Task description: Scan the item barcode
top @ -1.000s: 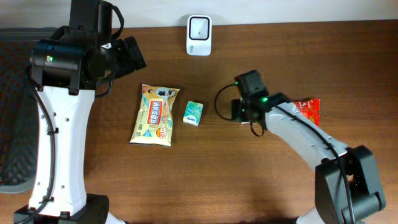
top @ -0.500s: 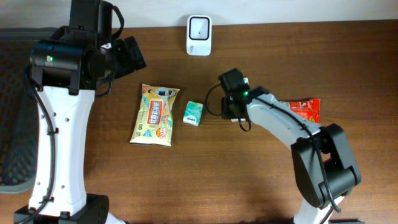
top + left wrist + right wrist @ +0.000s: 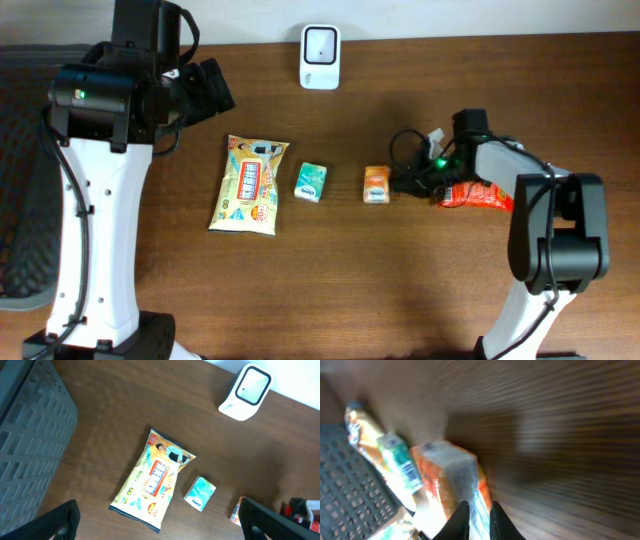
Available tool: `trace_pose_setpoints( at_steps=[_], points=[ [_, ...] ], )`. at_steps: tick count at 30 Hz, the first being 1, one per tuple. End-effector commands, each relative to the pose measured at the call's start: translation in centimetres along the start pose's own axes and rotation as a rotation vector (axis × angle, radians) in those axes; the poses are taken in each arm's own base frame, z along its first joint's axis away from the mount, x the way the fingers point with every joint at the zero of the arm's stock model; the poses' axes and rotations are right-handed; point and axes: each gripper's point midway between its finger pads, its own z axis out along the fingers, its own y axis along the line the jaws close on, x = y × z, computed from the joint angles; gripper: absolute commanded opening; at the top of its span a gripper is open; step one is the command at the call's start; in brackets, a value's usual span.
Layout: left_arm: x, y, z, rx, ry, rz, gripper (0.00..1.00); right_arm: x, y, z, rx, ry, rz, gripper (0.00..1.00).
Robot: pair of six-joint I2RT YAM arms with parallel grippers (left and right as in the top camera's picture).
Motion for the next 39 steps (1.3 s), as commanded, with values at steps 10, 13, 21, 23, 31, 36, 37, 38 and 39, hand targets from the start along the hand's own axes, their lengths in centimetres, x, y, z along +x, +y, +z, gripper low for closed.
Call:
trace_pose_setpoints(
  at_steps=[10,13,21,23,31,36,37,38,39],
  points=[
    [0.0,0.0,-0.2,0.005,-0.003,0.008,0.99,0.8,1.6,-0.1,0.414,-0.091,-0.220,0.58],
    [0.0,0.0,-0.2,0.005,-0.003,0.008,0.99,0.8,-0.1,2.3,0.411,-0.040,-0.200,0.24],
    [0.0,0.0,-0.2,0.005,-0.003,0.008,0.99,6.1,11.4,-3.5,-0.600,0.150,-0.607,0.04],
    [0.0,0.0,-0.2,0.005,-0.003,0.008,0.99,6.7,11.5,-3.4,-0.609,0.150,-0.658,0.04],
    [0.0,0.0,-0.2,0.005,-0.003,0.008,0.99,3.4,7.2,-1.3,-0.276,0.129,-0.479,0.04],
    [0.0,0.0,-0.2,0.005,-0.003,0.008,0.99,-2.5,-2.8,-1.8,0.380,-0.121,-0.088,0.04],
    [0.0,0.0,-0.2,0.005,-0.003,0.008,0.99,-3.1,-3.8,-2.3,0.448,-0.159,-0.061,0.04],
    [0.0,0.0,-0.2,0.005,-0.003,0.008,0.99,-3.1,-4.0,-2.4,0.457,-0.157,-0.075,0.18],
    [0.0,0.0,-0.2,0.005,-0.003,0.008,0.99,-2.8,-4.1,-2.4,0.461,-0.145,-0.072,0.34]
  ],
)
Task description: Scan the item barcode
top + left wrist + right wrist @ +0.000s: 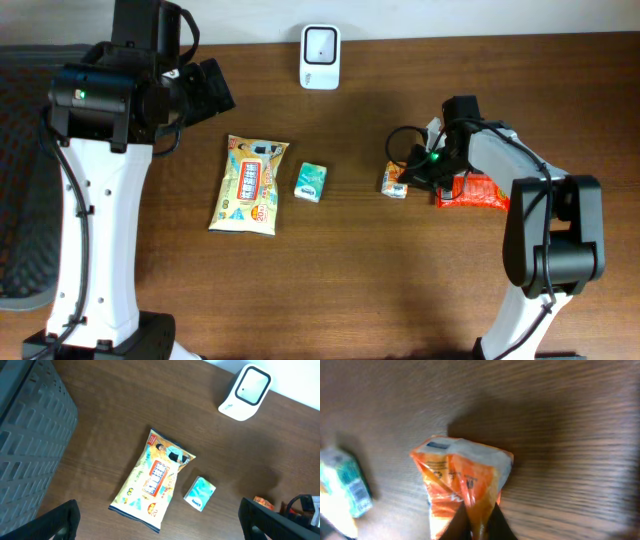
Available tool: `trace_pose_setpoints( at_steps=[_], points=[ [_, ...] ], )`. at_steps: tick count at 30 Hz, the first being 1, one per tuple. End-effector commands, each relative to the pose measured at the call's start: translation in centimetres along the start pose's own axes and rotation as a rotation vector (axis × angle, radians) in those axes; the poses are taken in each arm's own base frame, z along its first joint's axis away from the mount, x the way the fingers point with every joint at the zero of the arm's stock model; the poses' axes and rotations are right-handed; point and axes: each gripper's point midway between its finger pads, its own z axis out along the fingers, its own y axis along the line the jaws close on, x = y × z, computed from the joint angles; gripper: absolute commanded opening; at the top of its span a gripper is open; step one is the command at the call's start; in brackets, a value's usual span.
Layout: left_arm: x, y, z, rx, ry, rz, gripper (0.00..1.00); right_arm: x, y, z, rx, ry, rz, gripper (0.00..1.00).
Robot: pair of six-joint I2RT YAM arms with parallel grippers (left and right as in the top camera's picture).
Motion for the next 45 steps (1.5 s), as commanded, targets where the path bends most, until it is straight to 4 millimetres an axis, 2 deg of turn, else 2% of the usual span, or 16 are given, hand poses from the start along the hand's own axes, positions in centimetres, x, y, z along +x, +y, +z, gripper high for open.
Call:
trace_pose_setpoints(
  at_steps=[1,6,8,12,14,17,20,21,25,28,29,33,35,37,41,45],
  points=[
    [0.0,0.0,-0.2,0.005,-0.003,0.008,0.99,-0.5,-2.9,-0.2,0.153,-0.033,0.050,0.36],
    [0.0,0.0,-0.2,0.005,-0.003,0.008,0.99,-0.2,-2.0,-5.6,0.251,0.007,0.051,0.34],
    [0.0,0.0,-0.2,0.004,-0.003,0.008,0.99,0.3,-0.5,-5.7,0.252,0.023,0.002,0.34],
    [0.0,0.0,-0.2,0.005,-0.003,0.008,0.99,0.9,3.2,-4.3,0.163,0.037,-0.135,0.45],
    [0.0,0.0,-0.2,0.005,-0.003,0.008,0.99,0.5,8.3,-2.5,0.048,-0.019,-0.258,0.54],
    [0.0,0.0,-0.2,0.005,-0.003,0.008,0.99,1.7,13.5,0.5,-0.010,-0.067,-0.369,0.99],
    [0.0,0.0,-0.2,0.004,-0.003,0.008,0.99,2.4,15.3,3.9,-0.015,-0.084,-0.283,0.99],
    [0.0,0.0,-0.2,0.005,-0.003,0.008,0.99,2.7,15.3,5.2,-0.015,-0.068,-0.256,0.95],
    [0.0,0.0,-0.2,0.005,-0.003,0.008,0.99,4.5,15.5,8.3,-0.033,0.009,-0.268,0.55],
    [0.0,0.0,-0.2,0.005,-0.003,0.008,0.99,4.3,15.2,8.2,-0.029,0.008,-0.268,0.49],
    [0.0,0.0,-0.2,0.004,-0.003,0.008,0.99,4.0,14.6,7.8,-0.013,0.010,-0.285,0.50],
    [0.0,0.0,-0.2,0.005,-0.003,0.008,0.99,1.4,7.6,2.3,0.365,-0.061,-0.194,0.50],
    [0.0,0.0,-0.2,0.005,-0.003,0.008,0.99,1.1,7.1,-0.2,0.441,-0.089,-0.199,0.55],
    [0.0,0.0,-0.2,0.004,-0.003,0.008,0.99,1.7,8.8,-1.2,0.376,-0.064,-0.223,0.59],
    [0.0,0.0,-0.2,0.005,-0.003,0.008,0.99,3.1,15.1,0.9,0.114,-0.027,-0.401,0.58],
    [0.0,0.0,-0.2,0.004,-0.003,0.008,0.99,6.5,20.6,4.7,0.044,-0.043,-0.565,0.35]
  ],
)
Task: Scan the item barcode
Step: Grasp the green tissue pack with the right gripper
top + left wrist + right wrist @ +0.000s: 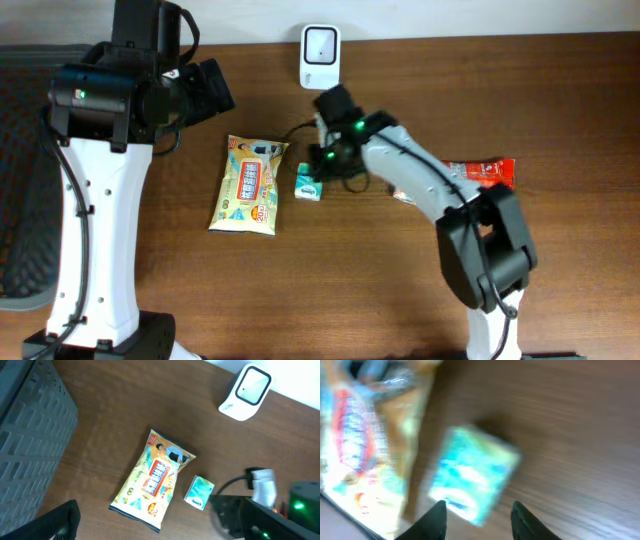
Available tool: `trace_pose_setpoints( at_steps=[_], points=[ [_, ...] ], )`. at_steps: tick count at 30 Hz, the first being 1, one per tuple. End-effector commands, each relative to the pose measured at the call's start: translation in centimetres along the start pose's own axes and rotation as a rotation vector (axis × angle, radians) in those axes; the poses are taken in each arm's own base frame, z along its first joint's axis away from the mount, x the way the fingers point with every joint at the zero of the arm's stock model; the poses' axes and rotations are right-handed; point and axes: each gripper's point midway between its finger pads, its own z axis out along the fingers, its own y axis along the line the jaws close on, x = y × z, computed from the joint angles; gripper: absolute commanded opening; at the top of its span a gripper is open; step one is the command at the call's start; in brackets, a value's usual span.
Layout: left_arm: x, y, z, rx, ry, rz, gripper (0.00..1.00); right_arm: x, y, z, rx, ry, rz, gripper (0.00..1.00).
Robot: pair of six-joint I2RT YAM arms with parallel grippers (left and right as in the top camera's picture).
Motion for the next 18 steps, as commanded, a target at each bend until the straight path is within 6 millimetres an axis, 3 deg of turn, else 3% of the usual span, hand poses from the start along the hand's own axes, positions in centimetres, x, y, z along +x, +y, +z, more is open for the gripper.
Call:
trace_pose_setpoints(
  at_steps=[1,3,6,11,18],
  points=[
    [0.0,0.0,-0.2,0.005,-0.003,0.008,0.99,0.3,2.2,1.2,-0.031,0.002,-0.048,0.27],
    [0.0,0.0,-0.2,0.005,-0.003,0.008,0.99,0.8,1.1,2.8,-0.015,0.034,-0.026,0.13],
    [0.0,0.0,-0.2,0.005,-0.003,0.008,0.99,1.4,-0.5,3.9,0.034,0.061,-0.010,0.10],
    [0.0,0.0,-0.2,0.005,-0.003,0.008,0.99,1.8,-5.0,3.2,0.211,0.076,0.045,0.08],
    [0.0,0.0,-0.2,0.005,-0.003,0.008,0.99,2.9,-10.4,2.6,0.326,0.114,0.131,0.08]
  ],
)
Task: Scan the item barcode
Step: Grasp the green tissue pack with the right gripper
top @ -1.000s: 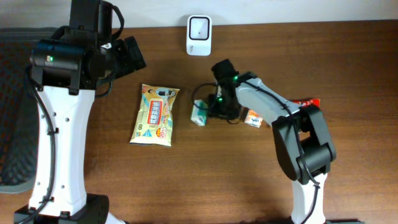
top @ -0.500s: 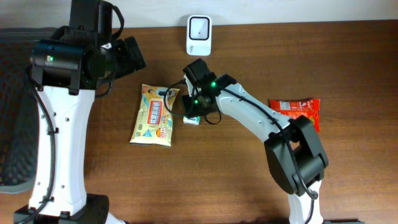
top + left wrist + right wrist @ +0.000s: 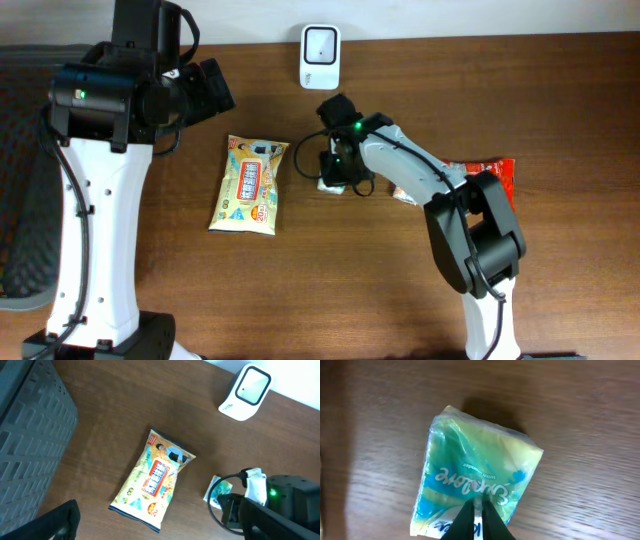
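Note:
A green tissue pack [image 3: 477, 490] lies on the brown table with my right gripper [image 3: 476, 512] shut on its wrapper. From overhead the pack [image 3: 329, 172] peeks out under that gripper [image 3: 340, 168], below the white scanner [image 3: 320, 44]. The left wrist view shows the pack [image 3: 217, 491] beside the right arm. An orange pack [image 3: 404, 193] rests just right of the arm. My left gripper [image 3: 214, 86] hangs high at the left, open and holding nothing [image 3: 157, 506].
A yellow snack bag [image 3: 250, 183] lies left of the green pack. A red packet [image 3: 489, 172] sits at the right. A grey mesh basket [image 3: 30, 435] stands off the table's left edge. The scanner [image 3: 246, 391] stands at the table's back edge.
My right gripper was open just above the green pack; now it is shut on the pack's wrapper. The pack has shifted slightly to the right. The left arm is unchanged.
My right gripper was first shut on the orange pack in the middle of the table. Then it held that pack a little further right. Later the orange pack lay on the table and the gripper was open over the green pack, which it now grips.

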Available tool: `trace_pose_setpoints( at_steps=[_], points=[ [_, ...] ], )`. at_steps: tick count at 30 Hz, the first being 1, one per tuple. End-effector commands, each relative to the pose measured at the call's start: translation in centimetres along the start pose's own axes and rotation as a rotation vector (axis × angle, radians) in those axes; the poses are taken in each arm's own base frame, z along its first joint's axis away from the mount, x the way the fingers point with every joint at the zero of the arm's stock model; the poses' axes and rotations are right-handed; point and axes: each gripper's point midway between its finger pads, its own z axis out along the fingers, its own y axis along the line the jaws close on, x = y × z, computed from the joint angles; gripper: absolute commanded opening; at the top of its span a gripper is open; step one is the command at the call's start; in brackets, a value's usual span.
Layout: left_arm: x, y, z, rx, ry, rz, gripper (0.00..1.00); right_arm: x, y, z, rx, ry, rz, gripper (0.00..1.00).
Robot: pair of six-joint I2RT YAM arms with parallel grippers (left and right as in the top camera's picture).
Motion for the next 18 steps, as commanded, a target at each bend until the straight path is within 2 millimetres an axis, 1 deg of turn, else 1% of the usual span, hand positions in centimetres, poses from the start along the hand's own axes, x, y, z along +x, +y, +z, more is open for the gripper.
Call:
trace_pose_setpoints(
  at_steps=[1,2,3,4,5,6,8,9,11,12,14,15,18],
  points=[
    [0.0,0.0,-0.2,0.005,-0.004,0.008,0.99,1.1,-4.5,0.5,0.126,0.046,0.063,0.08],
    [0.0,0.0,-0.2,0.005,-0.004,0.008,0.99,0.9,-4.4,-0.4,0.118,0.043,0.066,0.08],
    [0.0,0.0,-0.2,0.005,-0.004,0.008,0.99,0.4,-4.0,-2.3,0.108,0.026,0.061,0.04],
    [0.0,0.0,-0.2,0.005,-0.004,0.008,0.99,0.1,-3.7,-4.3,0.102,0.010,0.056,0.04],
    [0.0,0.0,-0.2,0.005,-0.004,0.008,0.99,-0.2,-3.2,-5.6,0.093,-0.013,0.029,0.15],
    [0.0,0.0,-0.2,0.005,-0.004,0.008,0.99,-0.4,-2.9,-5.8,0.087,-0.027,0.023,0.20],
    [0.0,0.0,-0.2,0.005,-0.004,0.008,0.99,-1.5,-1.2,-5.3,0.061,-0.079,-0.006,0.50],
    [0.0,0.0,-0.2,0.005,-0.004,0.008,0.99,-1.8,-0.4,-4.9,0.051,-0.100,-0.022,0.56],
    [0.0,0.0,-0.2,0.005,-0.004,0.008,0.99,-1.9,0.9,-3.6,0.046,-0.116,-0.054,0.57],
    [0.0,0.0,-0.2,0.005,-0.004,0.008,0.99,-1.8,0.9,-3.1,0.077,-0.122,-0.064,0.56],
    [0.0,0.0,-0.2,0.005,-0.004,0.008,0.99,-1.9,0.2,-2.0,0.254,-0.181,-0.073,0.55],
    [0.0,0.0,-0.2,0.005,-0.004,0.008,0.99,-1.7,-0.2,-1.8,0.294,-0.195,-0.040,0.55],
    [0.0,0.0,-0.2,0.005,-0.004,0.008,0.99,-1.2,-0.6,-1.2,0.308,-0.194,-0.013,0.50]
  ],
)
